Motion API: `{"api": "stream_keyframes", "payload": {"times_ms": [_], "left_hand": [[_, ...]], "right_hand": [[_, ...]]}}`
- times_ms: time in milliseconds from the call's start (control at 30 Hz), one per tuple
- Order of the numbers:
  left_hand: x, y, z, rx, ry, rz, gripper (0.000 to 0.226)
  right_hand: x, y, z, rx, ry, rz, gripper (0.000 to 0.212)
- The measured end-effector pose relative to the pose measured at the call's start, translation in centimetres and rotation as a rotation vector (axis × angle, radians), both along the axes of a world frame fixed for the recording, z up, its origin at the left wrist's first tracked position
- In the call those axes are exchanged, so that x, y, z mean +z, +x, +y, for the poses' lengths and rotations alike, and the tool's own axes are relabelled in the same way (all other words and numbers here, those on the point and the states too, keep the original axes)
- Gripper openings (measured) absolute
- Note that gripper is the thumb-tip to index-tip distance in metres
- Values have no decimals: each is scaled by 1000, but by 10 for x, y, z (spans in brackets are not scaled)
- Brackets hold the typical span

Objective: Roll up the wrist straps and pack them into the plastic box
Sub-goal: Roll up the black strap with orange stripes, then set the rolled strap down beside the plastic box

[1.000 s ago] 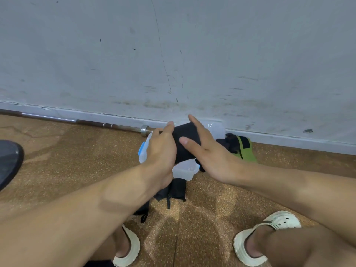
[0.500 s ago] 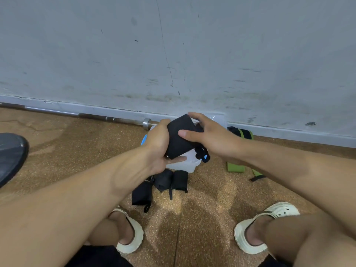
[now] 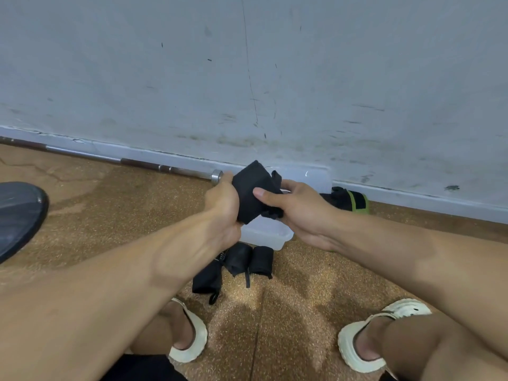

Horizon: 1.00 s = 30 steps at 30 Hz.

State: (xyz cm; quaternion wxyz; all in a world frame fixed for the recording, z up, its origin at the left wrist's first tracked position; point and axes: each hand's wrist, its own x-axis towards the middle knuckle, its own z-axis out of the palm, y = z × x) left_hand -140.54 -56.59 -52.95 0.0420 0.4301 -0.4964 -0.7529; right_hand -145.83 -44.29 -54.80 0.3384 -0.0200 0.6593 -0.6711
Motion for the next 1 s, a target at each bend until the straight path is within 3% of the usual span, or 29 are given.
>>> {"api": "stream_keyframes", "payload": {"times_ms": [133,333,433,667,767,833,933,1000], "left_hand": [[-6,-2,-10,-126,33,-30,46],[-3,-8,-34,-400,-77,-34,32],[-4,-11,-49,-363,-132,-18,36],[-25,-12,-64,-234,-97,33,60],[-27,-4,-76,-327,-252,-88,31],[-28,1,-86,-460,-471,-200,18],[-29,2,-95,-622,-794,-274,21],[-31,0,-96,-697,-847,-300,26]], "right_hand": [[7,-4,-5,16,37,-11,33],[19,-25,-14,-67,29,-8,23],[19,-27,-16,-74,8,-33,17],[-3,-30,-46,-66,67,-95,40],[-24,-30,-64,-33,76,-144,47],[-54,-22,-71,-59,89,-176,39],[-120,4,-68,-125,122,-318,35],[-170,28,-59,-168,157,-429,44]]}}
